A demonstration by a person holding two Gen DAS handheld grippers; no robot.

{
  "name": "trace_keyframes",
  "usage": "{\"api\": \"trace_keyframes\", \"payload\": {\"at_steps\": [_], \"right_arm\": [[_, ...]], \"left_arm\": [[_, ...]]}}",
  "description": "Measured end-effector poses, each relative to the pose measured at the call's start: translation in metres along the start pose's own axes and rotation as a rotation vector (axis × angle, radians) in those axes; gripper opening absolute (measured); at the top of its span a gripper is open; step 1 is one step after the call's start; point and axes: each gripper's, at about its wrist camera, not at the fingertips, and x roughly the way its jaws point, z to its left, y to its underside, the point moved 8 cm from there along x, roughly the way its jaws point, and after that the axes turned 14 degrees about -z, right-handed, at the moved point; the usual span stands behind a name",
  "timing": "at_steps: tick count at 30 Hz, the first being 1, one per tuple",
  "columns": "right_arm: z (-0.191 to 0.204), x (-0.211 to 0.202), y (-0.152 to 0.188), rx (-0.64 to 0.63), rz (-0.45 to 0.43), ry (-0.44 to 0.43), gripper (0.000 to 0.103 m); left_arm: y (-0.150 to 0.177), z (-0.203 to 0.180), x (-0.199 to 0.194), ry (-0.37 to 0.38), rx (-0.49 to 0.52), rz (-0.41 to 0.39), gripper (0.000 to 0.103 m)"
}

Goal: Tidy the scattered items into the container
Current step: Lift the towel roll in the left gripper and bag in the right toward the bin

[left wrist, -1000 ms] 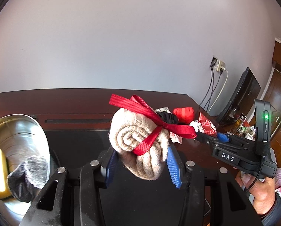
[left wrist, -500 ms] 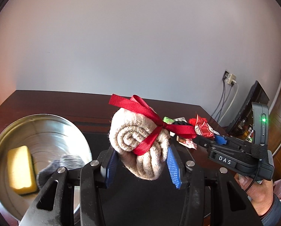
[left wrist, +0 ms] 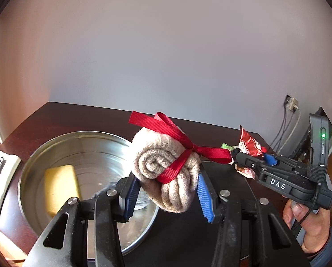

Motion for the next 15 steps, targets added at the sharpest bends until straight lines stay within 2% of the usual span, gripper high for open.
{"api": "trace_keyframes", "payload": {"at_steps": [15], "right_arm": [[0.067,0.013,-0.015,-0.049,-0.02,-0.123,0.044]], "left_arm": [[-0.012,0.048,-0.025,-0.119,-0.003,-0.019,0.05]]}}
